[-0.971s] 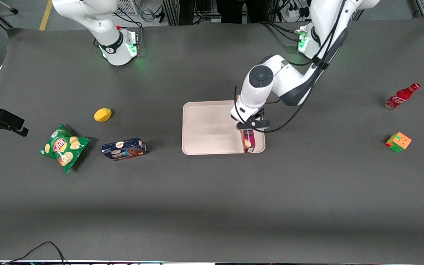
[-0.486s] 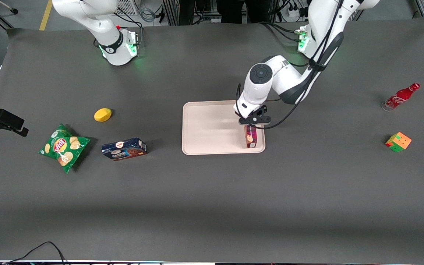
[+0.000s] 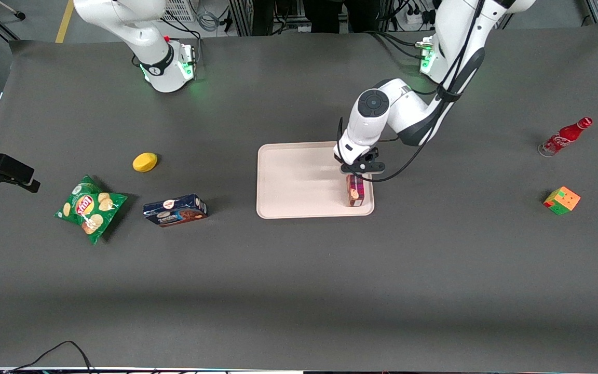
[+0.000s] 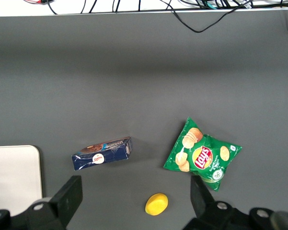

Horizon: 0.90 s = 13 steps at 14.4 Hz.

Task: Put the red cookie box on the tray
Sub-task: 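Lower the red box onto the tray near its rim and open the left gripper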

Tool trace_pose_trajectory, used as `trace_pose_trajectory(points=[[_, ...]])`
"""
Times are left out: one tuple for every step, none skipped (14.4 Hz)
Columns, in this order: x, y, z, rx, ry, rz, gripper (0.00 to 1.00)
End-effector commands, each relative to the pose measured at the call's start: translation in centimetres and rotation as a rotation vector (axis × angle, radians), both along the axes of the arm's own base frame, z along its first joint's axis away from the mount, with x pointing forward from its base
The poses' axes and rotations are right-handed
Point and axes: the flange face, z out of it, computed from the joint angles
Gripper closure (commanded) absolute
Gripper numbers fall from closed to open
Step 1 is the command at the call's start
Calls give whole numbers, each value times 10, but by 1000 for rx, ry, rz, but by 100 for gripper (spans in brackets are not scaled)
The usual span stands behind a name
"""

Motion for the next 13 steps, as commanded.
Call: trace_pose_trajectory(points=[[-5,4,-11,5,-27,-29,100],[-5,4,-13,8,-28,-37,100],[-4,4,-12,10,-33,-40,100],[-2,5,-12,10,-35,-36,100],[-1,4,-10,8,-38,-35,100],[3,6,-9,5,-42,-28,100],[9,8,-7,4,-50,-21,100],[12,7,-4,2,-55,-18,100],[16,7,-2,-1,-61,-15,100],[21,5,2,-4,-67,-12,100],[24,7,2,-5,-68,-6,100],[25,8,0,-4,-66,-2,95],[26,8,0,-5,-67,-1,63]])
